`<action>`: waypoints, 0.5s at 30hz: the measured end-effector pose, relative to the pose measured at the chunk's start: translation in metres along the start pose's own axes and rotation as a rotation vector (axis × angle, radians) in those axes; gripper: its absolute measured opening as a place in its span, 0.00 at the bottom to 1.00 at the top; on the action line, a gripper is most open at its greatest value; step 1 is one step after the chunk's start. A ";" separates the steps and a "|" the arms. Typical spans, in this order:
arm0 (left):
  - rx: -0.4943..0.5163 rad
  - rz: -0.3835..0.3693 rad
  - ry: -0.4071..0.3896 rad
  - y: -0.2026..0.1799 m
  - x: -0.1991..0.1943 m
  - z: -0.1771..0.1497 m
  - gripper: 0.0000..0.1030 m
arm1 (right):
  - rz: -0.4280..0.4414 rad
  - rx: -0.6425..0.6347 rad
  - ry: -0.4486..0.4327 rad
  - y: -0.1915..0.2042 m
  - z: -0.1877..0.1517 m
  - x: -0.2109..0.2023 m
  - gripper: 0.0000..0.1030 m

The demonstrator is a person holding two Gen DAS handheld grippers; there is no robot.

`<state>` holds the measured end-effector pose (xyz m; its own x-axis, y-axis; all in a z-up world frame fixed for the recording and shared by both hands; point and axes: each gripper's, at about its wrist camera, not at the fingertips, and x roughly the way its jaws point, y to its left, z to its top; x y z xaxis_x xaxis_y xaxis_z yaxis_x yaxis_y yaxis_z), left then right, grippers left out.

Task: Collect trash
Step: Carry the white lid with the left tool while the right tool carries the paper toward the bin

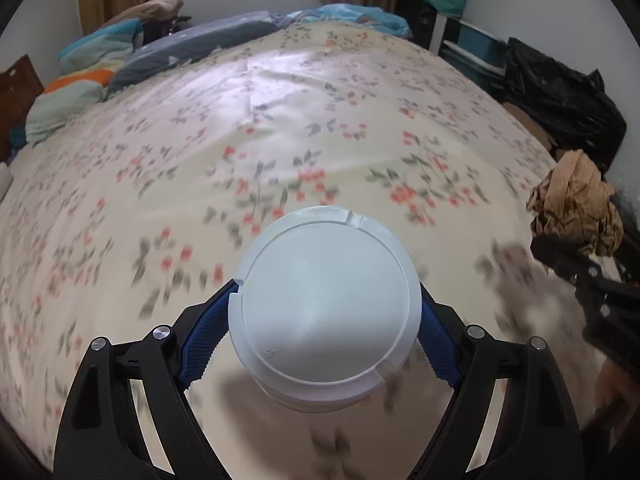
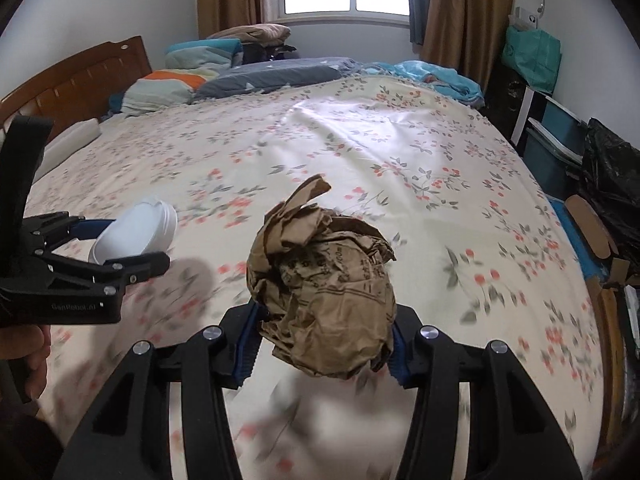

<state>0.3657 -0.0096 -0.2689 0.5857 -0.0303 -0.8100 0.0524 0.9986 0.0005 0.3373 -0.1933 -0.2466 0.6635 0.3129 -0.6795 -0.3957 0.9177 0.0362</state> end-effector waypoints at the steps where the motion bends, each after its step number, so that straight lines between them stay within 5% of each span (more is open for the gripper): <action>1: 0.002 0.004 0.001 -0.001 -0.010 -0.009 0.81 | 0.003 -0.003 -0.001 0.003 -0.003 -0.007 0.49; 15: -0.017 0.013 -0.015 -0.016 -0.125 -0.116 0.81 | 0.078 -0.062 -0.012 0.052 -0.078 -0.122 0.49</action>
<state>0.1975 -0.0166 -0.2353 0.5984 -0.0180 -0.8010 0.0315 0.9995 0.0010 0.1863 -0.2025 -0.2189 0.6367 0.3857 -0.6677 -0.4844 0.8738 0.0429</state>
